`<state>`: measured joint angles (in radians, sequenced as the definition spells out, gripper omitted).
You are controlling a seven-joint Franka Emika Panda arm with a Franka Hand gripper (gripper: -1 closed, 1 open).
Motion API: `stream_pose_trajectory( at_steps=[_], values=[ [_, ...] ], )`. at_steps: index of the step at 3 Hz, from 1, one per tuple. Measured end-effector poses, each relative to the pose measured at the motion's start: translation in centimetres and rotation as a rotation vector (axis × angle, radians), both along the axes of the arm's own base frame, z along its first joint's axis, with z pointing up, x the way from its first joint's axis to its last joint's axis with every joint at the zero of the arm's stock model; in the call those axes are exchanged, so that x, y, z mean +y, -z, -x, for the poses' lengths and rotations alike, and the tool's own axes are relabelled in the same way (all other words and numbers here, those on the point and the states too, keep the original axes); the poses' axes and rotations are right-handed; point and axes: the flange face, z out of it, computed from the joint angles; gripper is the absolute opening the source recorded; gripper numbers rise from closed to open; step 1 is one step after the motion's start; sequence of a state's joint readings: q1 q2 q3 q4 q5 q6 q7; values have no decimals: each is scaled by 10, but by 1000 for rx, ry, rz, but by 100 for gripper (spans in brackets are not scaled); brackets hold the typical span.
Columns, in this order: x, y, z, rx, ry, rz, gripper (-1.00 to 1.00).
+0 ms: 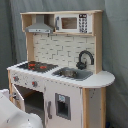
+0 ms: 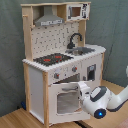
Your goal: Play with the kitchen
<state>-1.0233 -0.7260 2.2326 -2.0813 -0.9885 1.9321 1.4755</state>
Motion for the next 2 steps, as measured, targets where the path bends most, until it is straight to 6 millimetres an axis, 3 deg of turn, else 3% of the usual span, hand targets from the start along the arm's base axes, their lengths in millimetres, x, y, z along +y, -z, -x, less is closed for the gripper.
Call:
stream_pose_trajectory(
  at_steps=[1,2],
  values=[
    [0,-10,-4,-15,40,69,100],
    [17,-35,-4,-61,61,70,100]
  ],
)
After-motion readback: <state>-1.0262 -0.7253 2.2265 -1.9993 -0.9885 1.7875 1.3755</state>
